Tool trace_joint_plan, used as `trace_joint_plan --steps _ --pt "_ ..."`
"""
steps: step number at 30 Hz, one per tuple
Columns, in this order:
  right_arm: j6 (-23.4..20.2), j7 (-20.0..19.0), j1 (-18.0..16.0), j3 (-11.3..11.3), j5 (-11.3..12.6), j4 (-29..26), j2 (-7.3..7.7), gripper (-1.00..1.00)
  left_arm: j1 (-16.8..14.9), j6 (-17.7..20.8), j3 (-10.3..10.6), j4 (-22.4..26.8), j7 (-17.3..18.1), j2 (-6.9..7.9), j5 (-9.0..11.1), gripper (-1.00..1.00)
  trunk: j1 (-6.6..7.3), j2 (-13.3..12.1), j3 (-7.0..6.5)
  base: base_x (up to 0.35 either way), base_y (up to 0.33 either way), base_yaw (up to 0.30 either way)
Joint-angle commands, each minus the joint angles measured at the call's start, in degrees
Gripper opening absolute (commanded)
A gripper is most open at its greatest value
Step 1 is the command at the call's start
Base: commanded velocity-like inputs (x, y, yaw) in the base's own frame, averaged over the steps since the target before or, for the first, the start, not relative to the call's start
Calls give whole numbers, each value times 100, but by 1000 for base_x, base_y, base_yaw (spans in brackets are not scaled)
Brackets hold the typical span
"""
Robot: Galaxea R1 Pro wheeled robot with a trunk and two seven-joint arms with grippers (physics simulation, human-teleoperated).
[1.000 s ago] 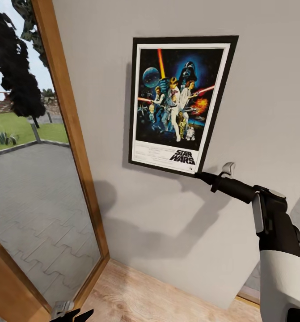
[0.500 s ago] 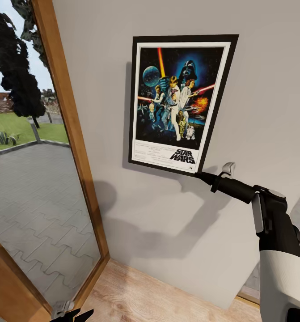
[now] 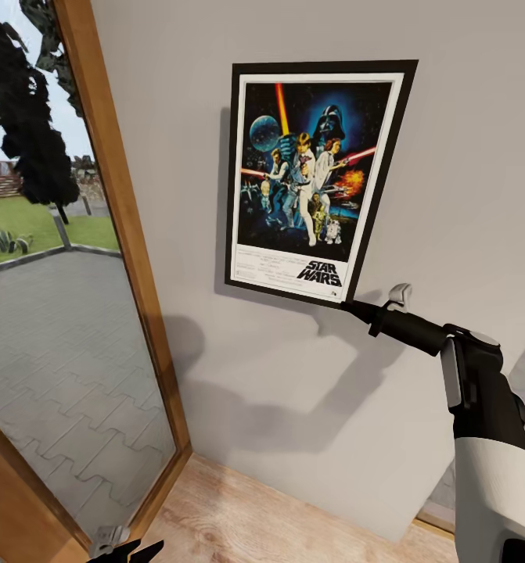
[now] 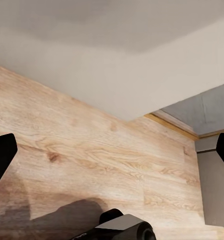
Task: Pick up the poster from the kitchen countertop and hang it on one of the wall nails in the kitchen.
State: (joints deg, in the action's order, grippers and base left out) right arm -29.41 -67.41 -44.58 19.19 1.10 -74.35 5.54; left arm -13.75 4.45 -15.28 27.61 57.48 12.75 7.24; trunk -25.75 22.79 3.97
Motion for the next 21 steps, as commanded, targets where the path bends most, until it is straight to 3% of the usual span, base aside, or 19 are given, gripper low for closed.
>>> trace_joint_plan --steps 1,21 --pt "-52 -18 -7 6 13 -1 0 -100 -5 45 -11 -1 26 0 23 100 -4 13 13 1 0 0" --pt "-55 -18 -7 6 13 -1 0 -100 -5 47 -11 -1 26 0 23 100 -4 13 13 35 0 0"
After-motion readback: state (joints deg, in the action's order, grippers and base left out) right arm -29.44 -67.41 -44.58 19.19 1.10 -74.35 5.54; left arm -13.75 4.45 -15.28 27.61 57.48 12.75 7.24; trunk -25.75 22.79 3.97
